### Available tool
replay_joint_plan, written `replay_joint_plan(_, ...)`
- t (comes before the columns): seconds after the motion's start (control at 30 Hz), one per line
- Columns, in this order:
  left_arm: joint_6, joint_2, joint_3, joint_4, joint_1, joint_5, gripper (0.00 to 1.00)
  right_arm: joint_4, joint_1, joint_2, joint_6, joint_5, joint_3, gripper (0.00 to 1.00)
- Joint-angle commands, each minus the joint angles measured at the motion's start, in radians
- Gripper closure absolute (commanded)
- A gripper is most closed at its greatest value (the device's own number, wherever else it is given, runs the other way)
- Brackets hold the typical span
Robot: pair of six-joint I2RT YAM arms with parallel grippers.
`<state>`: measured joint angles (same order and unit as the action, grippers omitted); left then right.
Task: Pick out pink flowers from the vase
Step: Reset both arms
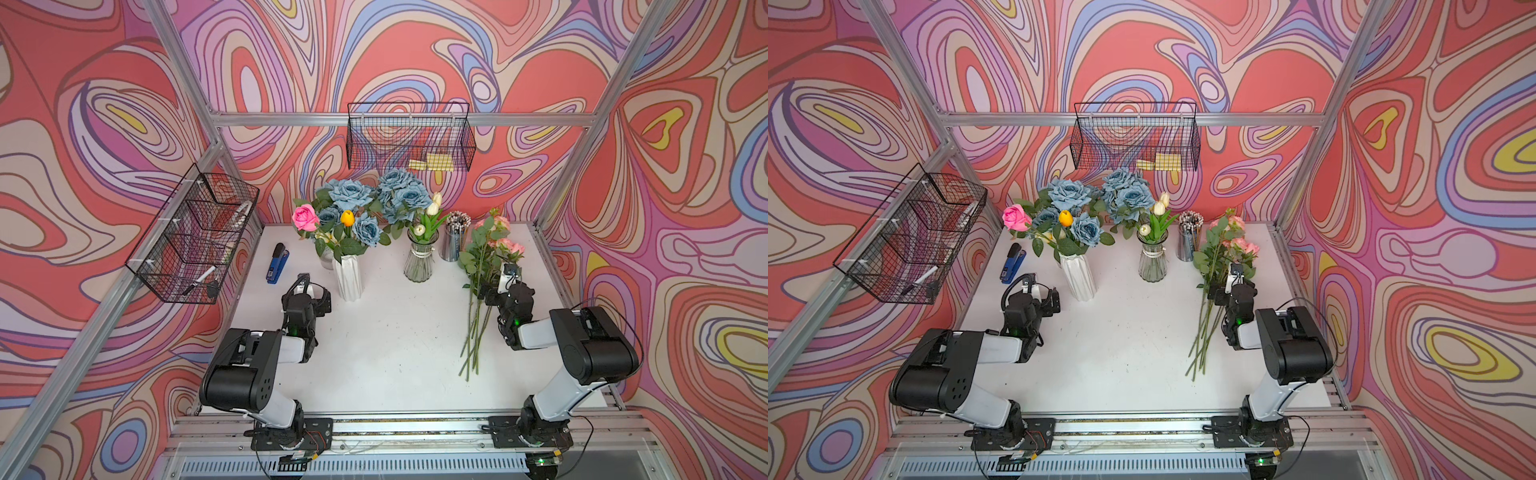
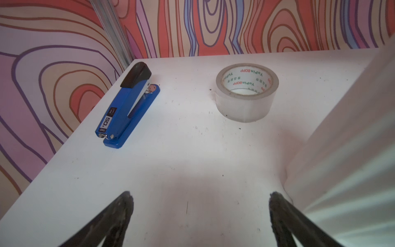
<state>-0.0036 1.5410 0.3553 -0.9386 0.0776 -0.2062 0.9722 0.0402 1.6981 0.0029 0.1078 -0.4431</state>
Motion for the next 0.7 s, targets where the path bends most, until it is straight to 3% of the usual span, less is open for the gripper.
replay_joint_plan(0.0,-0.002,0.007,0.007,0.01,-0.006,-0.019,0.0,-0.009,-0.012,0.013,0.023,0.032,-0.023,0.02)
replay_joint_plan(0.67,0.0,0.005,0.002,0.003,-0.006,-0.019,0.0,-0.007,-0.013,0.012,0.022,0.032,-0.022,0.02)
